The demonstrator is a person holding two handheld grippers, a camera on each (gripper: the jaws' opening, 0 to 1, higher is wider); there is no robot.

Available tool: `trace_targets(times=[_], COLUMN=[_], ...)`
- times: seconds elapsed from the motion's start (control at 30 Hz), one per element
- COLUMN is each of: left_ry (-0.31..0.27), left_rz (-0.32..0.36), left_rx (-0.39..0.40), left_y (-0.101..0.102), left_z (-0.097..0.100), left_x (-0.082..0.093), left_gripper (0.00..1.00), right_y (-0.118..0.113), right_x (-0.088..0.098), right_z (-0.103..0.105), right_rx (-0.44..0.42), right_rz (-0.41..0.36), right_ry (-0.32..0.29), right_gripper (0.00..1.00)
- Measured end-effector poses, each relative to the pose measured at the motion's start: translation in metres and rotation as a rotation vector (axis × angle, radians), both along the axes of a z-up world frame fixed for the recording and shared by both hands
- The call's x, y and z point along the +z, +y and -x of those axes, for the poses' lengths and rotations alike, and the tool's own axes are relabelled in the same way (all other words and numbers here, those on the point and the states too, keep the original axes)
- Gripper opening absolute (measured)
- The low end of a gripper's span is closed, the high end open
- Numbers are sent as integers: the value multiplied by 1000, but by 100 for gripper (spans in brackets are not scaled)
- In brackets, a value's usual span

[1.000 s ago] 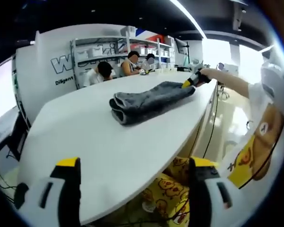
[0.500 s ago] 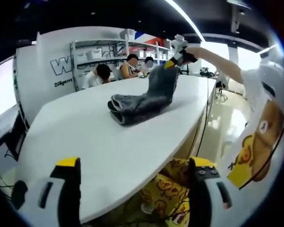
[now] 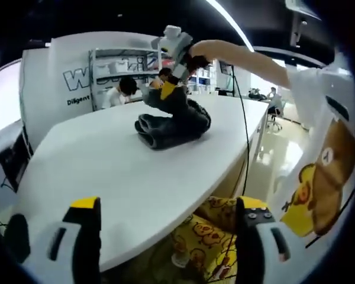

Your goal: Fold the towel on the table until its edges align and the towel forms a compact rectangular stack.

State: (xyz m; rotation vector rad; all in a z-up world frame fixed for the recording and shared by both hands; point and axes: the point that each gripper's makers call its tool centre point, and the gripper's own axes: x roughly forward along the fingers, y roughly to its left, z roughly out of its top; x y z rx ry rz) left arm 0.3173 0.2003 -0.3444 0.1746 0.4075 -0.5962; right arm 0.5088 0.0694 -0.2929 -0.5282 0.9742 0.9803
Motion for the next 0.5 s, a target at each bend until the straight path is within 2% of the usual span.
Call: trace_targets(times=[0.13, 0.23, 0.3, 0.4, 0.47, 0.5], left_ry=[4, 6, 7, 5, 6, 7], left_rz=[13, 17, 19, 23, 23, 21], left_rx=[-4, -5, -6, -9, -13, -15], left_y=[-4, -5, -7, -9, -11, -12], left_z=[1, 2, 2, 3, 3, 3], left_x=[-3, -4, -4, -3, -4, -4], left_gripper=[99, 99, 99, 99, 99, 99], right_y=[17, 19, 19, 22, 25, 24], right_x=[-25, -33, -38, -34, -26, -21], right_z=[9, 17, 22, 31, 40, 41], right_rx=[33, 56, 71, 90, 104, 107], right_rz=[50, 54, 53, 0, -48, -67], right_ry=[40, 81, 107, 152, 195, 194], right_gripper=[9, 12, 17, 26, 36, 39])
